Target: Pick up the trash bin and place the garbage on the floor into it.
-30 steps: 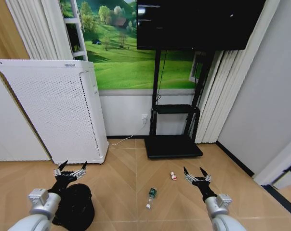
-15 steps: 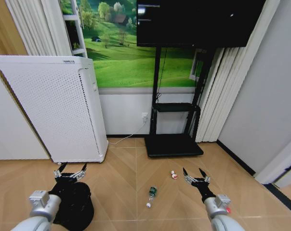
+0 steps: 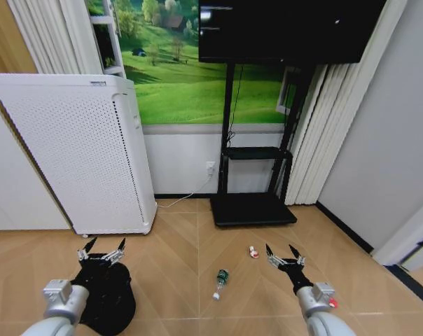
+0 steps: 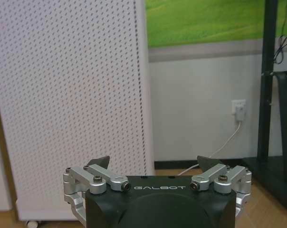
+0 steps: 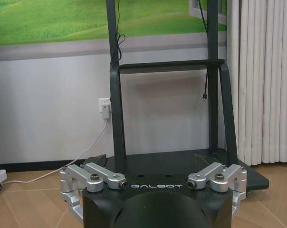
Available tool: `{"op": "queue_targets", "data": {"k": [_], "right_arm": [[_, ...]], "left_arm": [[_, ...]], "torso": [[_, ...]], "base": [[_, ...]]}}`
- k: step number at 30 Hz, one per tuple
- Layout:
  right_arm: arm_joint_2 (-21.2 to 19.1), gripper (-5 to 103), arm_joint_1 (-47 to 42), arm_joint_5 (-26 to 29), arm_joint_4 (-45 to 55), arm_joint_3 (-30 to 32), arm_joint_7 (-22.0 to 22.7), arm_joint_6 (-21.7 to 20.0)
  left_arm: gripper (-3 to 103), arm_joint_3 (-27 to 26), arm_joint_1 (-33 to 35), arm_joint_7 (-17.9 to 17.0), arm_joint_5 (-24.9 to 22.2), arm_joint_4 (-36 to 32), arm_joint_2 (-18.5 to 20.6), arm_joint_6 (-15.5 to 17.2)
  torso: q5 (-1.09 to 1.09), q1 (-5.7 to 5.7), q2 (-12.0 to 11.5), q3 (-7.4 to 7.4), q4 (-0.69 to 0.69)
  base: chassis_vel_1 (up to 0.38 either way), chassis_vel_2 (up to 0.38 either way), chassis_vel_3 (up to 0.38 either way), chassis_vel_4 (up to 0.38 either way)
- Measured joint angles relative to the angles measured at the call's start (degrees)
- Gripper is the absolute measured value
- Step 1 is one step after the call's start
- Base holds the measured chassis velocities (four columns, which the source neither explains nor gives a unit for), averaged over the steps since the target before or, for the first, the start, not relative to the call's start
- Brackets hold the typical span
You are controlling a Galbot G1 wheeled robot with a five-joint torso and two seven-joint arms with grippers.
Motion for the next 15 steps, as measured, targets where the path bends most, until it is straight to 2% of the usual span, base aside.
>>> {"op": "queue_targets", "data": {"k": [11, 15], "right_arm": [[-0.1, 100, 0.5, -0.3, -2.7, 0.1, 0.4, 0.6], [0.2, 100, 1.4, -1.6, -4.4, -0.8, 1.0, 1.1]], "left_arm": [[100, -7.0, 7.0, 0.3, -0.2, 5.1, -5.8, -0.4], [100, -9.4, 7.7, 0.2, -3.3, 12.8, -5.4, -1.3]], "torso": [[0.02, 0.07, 0.0, -0.01, 0.01], [-0.01, 0.09, 0.2, 0.0, 0.02]], "base": [[0.0, 0.0, 0.0, 0.0], [0.0, 0.0, 0.0, 0.0]]}}
